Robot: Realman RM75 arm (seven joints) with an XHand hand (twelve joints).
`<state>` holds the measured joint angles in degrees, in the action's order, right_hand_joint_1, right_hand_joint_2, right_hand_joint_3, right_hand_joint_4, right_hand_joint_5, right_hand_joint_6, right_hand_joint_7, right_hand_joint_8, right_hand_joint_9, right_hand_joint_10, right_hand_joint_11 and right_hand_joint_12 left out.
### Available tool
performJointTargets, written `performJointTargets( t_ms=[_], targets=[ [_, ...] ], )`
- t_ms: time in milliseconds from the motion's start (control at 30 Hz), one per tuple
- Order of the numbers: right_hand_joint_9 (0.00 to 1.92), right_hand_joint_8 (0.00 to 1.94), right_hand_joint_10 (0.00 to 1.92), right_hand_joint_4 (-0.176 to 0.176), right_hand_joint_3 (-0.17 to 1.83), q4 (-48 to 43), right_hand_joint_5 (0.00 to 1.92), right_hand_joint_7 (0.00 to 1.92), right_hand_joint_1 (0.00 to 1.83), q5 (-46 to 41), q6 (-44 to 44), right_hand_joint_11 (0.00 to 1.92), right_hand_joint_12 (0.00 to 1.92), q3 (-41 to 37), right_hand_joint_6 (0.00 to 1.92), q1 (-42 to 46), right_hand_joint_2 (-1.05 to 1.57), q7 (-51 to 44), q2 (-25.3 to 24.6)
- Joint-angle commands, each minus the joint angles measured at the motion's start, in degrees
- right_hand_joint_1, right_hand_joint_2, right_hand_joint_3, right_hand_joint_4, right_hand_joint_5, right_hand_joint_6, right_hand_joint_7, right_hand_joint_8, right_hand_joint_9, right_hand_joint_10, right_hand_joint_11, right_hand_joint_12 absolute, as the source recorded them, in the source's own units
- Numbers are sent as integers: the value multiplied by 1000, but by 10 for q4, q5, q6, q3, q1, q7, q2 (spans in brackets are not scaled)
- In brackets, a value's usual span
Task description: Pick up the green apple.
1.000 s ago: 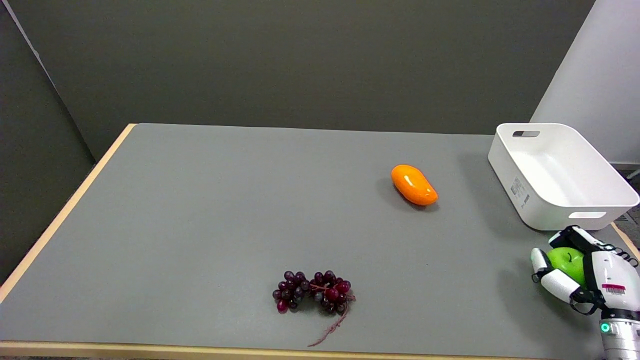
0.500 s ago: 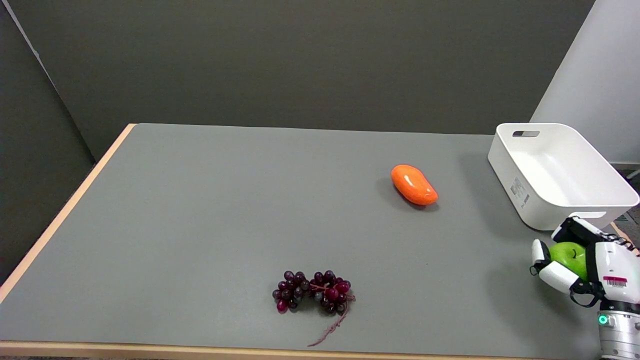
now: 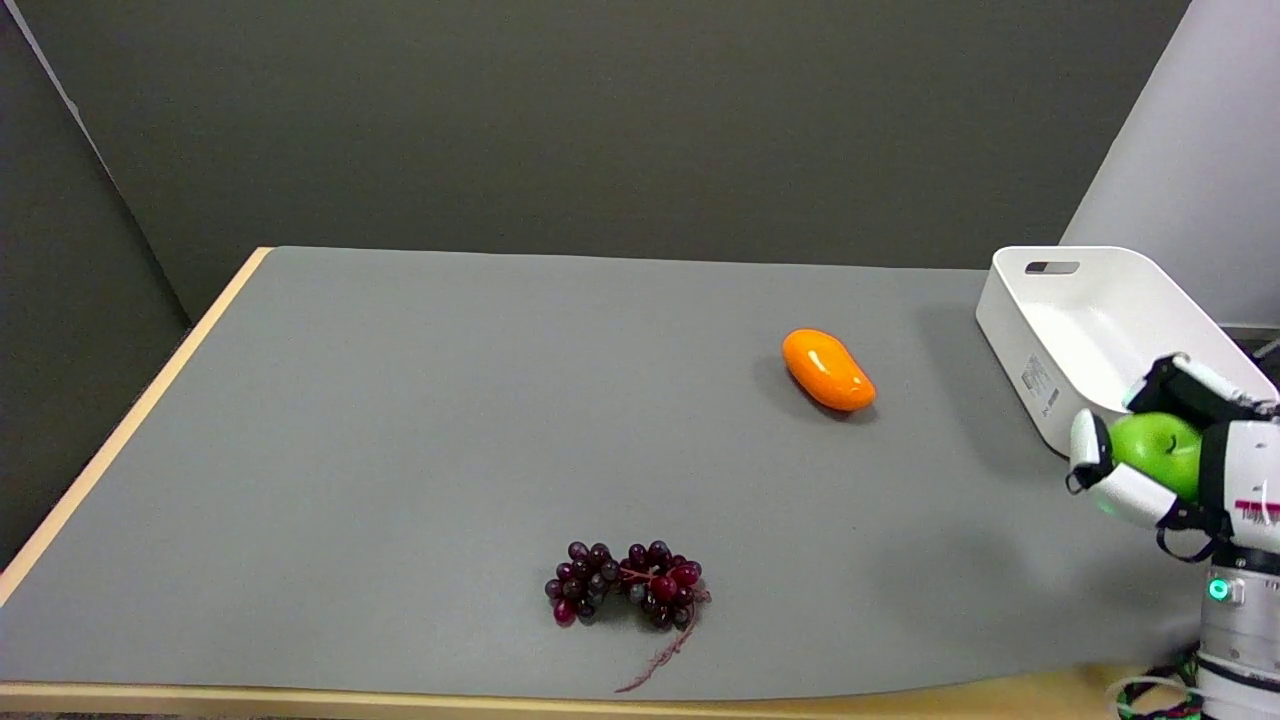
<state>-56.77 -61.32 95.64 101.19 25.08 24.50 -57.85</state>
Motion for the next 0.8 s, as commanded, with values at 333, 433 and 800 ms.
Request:
performJointTargets(
  t_ms=[333,433,800],
  targets=[
    [1372,1941,1921,37,957,-162,1095,1265,1112,43,-35,1192,1921,-95,1921,-70,659,13,117],
    [1372,1941,1921,37,958,-162,1095,1265,1111,46,-81,1191,1921,-101,1921,-109,660,13,131],
    [1371,1941,1921,37,961,-49,1095,1259,1106,41,-309,1168,1921,-95,1921,-278,660,20,162]
  ],
)
